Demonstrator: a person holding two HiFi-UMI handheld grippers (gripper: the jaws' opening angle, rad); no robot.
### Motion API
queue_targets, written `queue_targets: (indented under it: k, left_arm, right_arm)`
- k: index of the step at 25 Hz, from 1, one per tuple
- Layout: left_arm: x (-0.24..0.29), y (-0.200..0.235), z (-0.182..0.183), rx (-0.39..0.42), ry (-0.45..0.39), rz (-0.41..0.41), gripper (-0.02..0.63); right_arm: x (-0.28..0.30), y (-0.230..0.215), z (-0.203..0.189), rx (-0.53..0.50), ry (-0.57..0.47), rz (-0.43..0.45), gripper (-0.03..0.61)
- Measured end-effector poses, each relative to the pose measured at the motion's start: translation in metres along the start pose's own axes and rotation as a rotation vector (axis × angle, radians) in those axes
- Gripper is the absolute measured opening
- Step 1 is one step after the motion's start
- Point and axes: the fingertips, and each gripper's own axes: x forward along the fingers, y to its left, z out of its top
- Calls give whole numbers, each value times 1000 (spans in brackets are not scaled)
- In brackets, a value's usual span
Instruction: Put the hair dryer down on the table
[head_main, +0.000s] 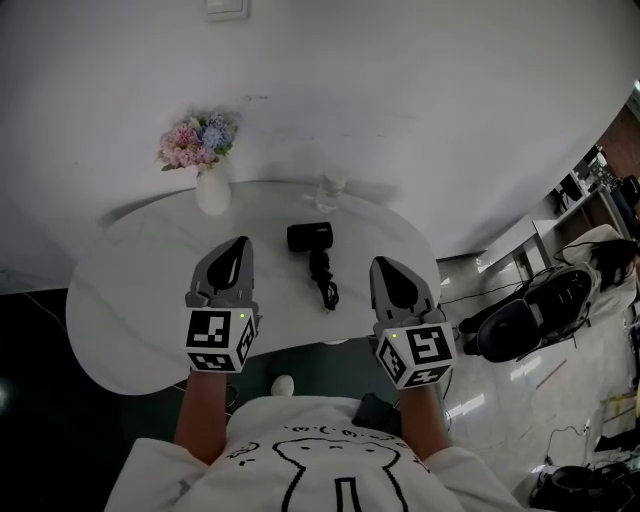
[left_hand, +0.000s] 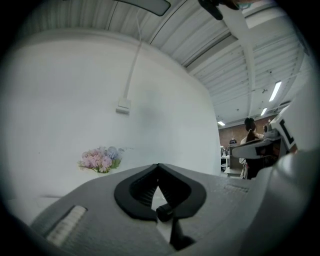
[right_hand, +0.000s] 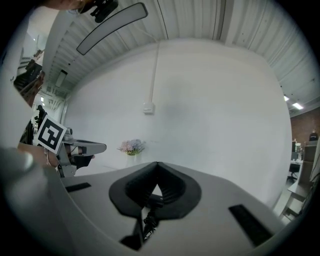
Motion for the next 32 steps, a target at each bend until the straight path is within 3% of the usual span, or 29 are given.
queue_targets:
  k: [6, 16, 32]
  left_arm:
    - [-33, -29, 27, 70, -67, 33, 18]
    - [-85, -54, 50, 93, -108, 89, 18]
    - [-107, -61, 84, 142, -164, 79, 20]
  right_arm:
    - [-40, -2, 9, -6, -24, 32, 2]
    - [-95, 11, 19, -67, -67, 62, 2]
    - [-113, 10, 43, -102, -110, 53, 2]
